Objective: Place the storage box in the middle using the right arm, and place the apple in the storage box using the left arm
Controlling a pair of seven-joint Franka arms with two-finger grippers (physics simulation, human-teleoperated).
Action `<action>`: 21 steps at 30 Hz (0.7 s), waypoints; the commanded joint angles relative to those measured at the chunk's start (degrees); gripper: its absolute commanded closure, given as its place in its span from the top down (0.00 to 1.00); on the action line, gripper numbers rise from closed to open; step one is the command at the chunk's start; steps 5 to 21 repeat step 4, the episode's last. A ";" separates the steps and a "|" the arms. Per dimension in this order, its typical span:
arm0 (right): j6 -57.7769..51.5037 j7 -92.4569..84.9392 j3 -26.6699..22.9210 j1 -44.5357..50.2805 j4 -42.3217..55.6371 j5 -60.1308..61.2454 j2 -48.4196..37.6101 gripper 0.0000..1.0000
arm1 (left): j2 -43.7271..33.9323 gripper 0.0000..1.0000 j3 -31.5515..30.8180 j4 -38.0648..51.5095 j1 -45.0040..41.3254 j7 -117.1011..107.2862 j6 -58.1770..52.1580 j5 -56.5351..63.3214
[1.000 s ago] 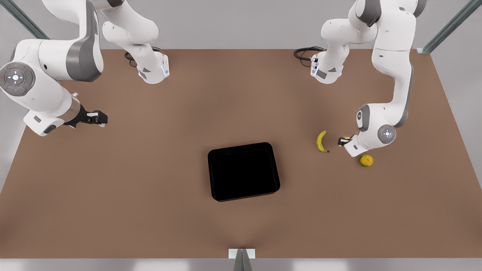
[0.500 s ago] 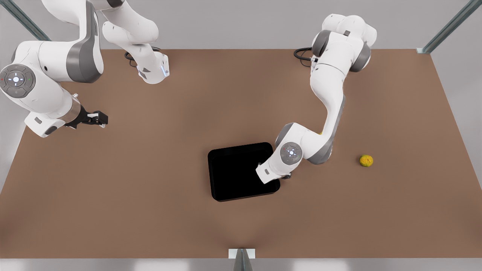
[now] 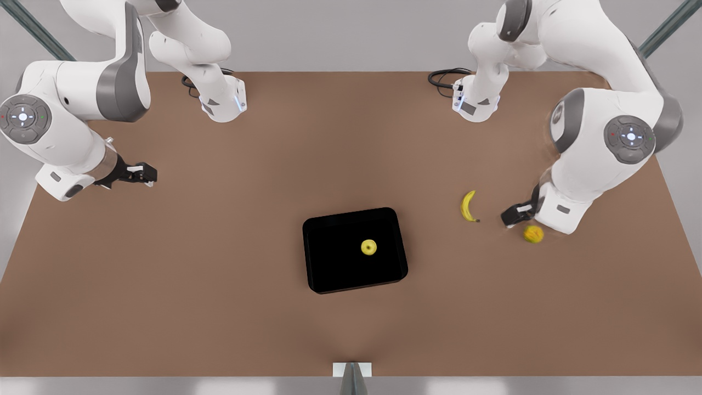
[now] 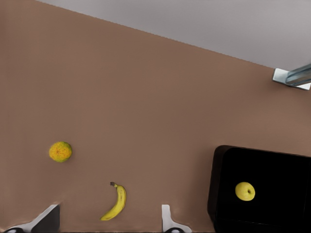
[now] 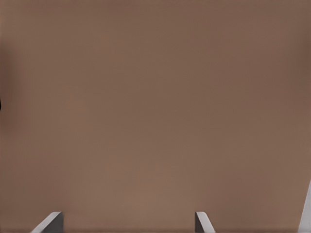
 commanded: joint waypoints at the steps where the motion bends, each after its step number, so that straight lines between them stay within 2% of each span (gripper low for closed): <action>1: -0.01 -0.29 0.00 0.01 0.02 0.01 0.00 1.00 | -7.73 1.00 -4.07 -8.11 3.24 17.61 -9.83 0.92; 21: -0.09 -0.29 0.00 -0.08 0.02 0.01 0.01 1.00 | -7.83 1.00 -5.32 -8.40 3.86 17.61 -8.58 1.90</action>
